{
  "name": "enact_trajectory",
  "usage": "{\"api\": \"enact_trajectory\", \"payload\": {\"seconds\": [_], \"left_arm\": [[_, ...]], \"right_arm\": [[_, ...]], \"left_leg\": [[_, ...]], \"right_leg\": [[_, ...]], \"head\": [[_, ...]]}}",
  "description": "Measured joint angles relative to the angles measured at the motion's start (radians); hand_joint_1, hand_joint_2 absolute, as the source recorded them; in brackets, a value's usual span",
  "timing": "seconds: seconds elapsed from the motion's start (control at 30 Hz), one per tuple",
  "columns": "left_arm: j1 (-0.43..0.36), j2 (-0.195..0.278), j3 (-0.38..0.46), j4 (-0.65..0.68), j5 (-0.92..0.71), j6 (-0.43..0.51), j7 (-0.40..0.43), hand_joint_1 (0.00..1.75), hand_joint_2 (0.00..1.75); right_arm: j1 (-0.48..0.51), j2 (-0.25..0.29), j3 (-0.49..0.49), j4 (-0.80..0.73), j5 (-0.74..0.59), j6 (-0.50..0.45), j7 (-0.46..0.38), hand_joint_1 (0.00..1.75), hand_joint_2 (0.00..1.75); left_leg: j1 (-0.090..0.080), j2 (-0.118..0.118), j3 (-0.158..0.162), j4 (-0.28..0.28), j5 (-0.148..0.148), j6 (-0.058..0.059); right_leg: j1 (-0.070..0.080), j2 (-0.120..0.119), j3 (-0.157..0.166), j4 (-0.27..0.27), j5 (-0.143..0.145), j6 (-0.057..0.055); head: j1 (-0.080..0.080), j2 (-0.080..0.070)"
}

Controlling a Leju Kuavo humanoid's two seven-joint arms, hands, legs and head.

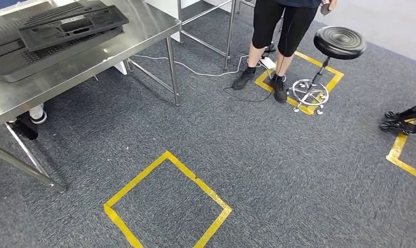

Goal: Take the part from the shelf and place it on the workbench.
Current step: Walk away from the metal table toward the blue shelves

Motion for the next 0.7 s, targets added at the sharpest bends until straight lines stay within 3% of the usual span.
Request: {"api": "enact_trajectory", "payload": {"seconds": [0.03, 0.1, 0.17, 0.2, 0.23, 0.27, 0.3, 0.37, 0.4, 0.47, 0.5, 0.57, 0.63, 0.67, 0.7], "left_arm": [[0.001, 0.001, 0.0, 0.0, -0.003, -0.006, 0.007, 0.0, 0.0], [0.005, 0.002, 0.0, -0.001, -0.007, -0.011, 0.017, 0.0, 0.0], [0.009, 0.003, 0.001, -0.001, -0.013, -0.006, 0.026, 0.0, 0.0], [0.009, 0.004, 0.001, -0.001, -0.017, -0.002, 0.03, 0.0, 0.0], [0.009, 0.004, 0.001, -0.001, -0.023, 0.001, 0.033, 0.0, 0.0], [0.009, 0.004, 0.0, -0.001, -0.031, 0.003, 0.037, 0.0, 0.0], [0.008, 0.004, 0.0, -0.001, -0.04, 0.004, 0.042, 0.0, 0.0], [0.008, 0.003, -0.004, -0.001, -0.061, 0.009, 0.052, 0.0, 0.0], [0.008, 0.002, -0.006, -0.001, -0.069, 0.01, 0.055, 0.0, 0.0], [0.007, 0.001, -0.011, -0.001, -0.081, 0.009, 0.057, 0.0, 0.0], [0.006, 0.001, -0.013, -0.001, -0.081, 0.003, 0.058, 0.0, 0.0], [0.007, 0.002, -0.015, -0.001, -0.074, -0.018, 0.061, 0.0, 0.0], [0.01, 0.004, -0.015, 0.0, -0.065, -0.035, 0.065, 0.0, 0.0], [0.013, 0.004, -0.015, 0.0, -0.063, -0.038, 0.067, 0.0, 0.0], [0.014, 0.005, -0.015, 0.0, -0.062, -0.04, 0.068, 0.0, 0.0]], "right_arm": [[0.001, 0.0, 0.0, 0.0, 0.001, 0.0, -0.001, 0.0, 0.0], [0.0, 0.001, 0.0, 0.0, 0.001, 0.0, -0.002, 0.0, 0.0], [-0.002, 0.001, 0.0, 0.0, 0.001, 0.001, -0.003, 0.0, 0.0], [-0.001, 0.002, -0.001, 0.0, 0.001, 0.001, -0.002, 0.0, 0.0], [0.001, 0.001, -0.001, 0.0, 0.002, 0.001, -0.002, 0.0, 0.0], [0.002, 0.001, -0.001, 0.001, 0.002, 0.001, -0.002, 0.0, 0.0], [0.002, 0.0, -0.001, 0.001, 0.002, 0.002, -0.002, 0.0, 0.0], [-0.002, -0.002, -0.001, 0.0, 0.003, 0.004, -0.003, 0.0, 0.0], [-0.004, -0.002, -0.001, 0.0, 0.003, 0.005, -0.004, 0.0, 0.0], [-0.005, -0.003, -0.002, 0.0, 0.003, 0.006, -0.006, 0.0, 0.0], [-0.004, -0.003, -0.002, 0.0, 0.004, 0.007, -0.006, 0.0, 0.0], [-0.002, -0.003, -0.002, 0.0, 0.008, 0.01, -0.005, 0.0, 0.0], [-0.003, -0.003, -0.002, 0.0, 0.012, 0.012, -0.005, 0.0, 0.0], [-0.003, -0.002, -0.002, 0.0, 0.012, 0.013, -0.005, 0.0, 0.0], [-0.003, -0.002, -0.002, 0.001, 0.012, 0.014, -0.005, 0.0, 0.0]], "left_leg": [[0.0, 0.014, -0.001, -0.003, 0.002, 0.009], [-0.004, 0.044, -0.004, -0.005, 0.004, 0.022], [-0.01, 0.076, -0.007, -0.005, 0.003, 0.026], [-0.012, 0.091, -0.007, -0.005, 0.003, 0.027], [-0.014, 0.104, -0.007, -0.005, 0.003, 0.027], [-0.015, 0.117, -0.007, -0.005, 0.003, 0.027], [-0.016, 0.127, -0.006, -0.005, 0.003, 0.026], [-0.019, 0.147, -0.002, -0.005, 0.0, 0.021], [-0.02, 0.158, 0.001, -0.006, -0.001, 0.016], [-0.018, 0.18, 0.008, -0.013, -0.001, 0.004], [-0.017, 0.177, 0.012, -0.013, -0.005, -0.002], [-0.014, 0.127, -0.001, 0.035, -0.042, -0.009], [-0.011, 0.07, -0.053, 0.155, -0.109, -0.012], [-0.011, 0.059, -0.081, 0.212, -0.131, -0.015], [-0.01, 0.055, -0.099, 0.243, -0.134, -0.017]], "right_leg": [[0.002, -0.025, -0.017, 0.026, -0.012, 0.0], [0.007, -0.085, -0.077, 0.14, -0.061, -0.006], [0.008, -0.104, -0.143, 0.271, -0.106, -0.009], [0.008, -0.107, -0.153, 0.295, -0.11, -0.005], [0.009, -0.11, -0.141, 0.275, -0.099, 0.001], [0.011, -0.118, -0.107, 0.214, -0.076, 0.006], [0.015, -0.142, -0.06, 0.133, -0.051, 0.008], [0.026, -0.191, 0.004, 0.015, -0.018, -0.003], [0.031, -0.204, 0.013, -0.007, -0.012, -0.012], [0.035, -0.183, 0.011, -0.015, -0.001, -0.027], [0.03, -0.17, 0.016, -0.023, 0.007, -0.033], [0.018, -0.146, 0.029, -0.038, 0.024, -0.045], [0.013, -0.121, 0.032, -0.041, 0.029, -0.051], [0.013, -0.105, 0.032, -0.041, 0.028, -0.051], [0.013, -0.089, 0.032, -0.04, 0.028, -0.051]], "head": [[0.003, 0.0], [0.008, 0.0], [0.01, 0.0], [0.01, 0.0], [0.01, 0.0], [0.01, 0.0], [0.01, 0.0], [0.009, 0.0], [0.008, 0.0], [0.008, 0.0], [0.006, 0.0], [0.002, 0.0], [-0.004, 0.0], [-0.006, 0.0], [-0.006, 0.0]]}}
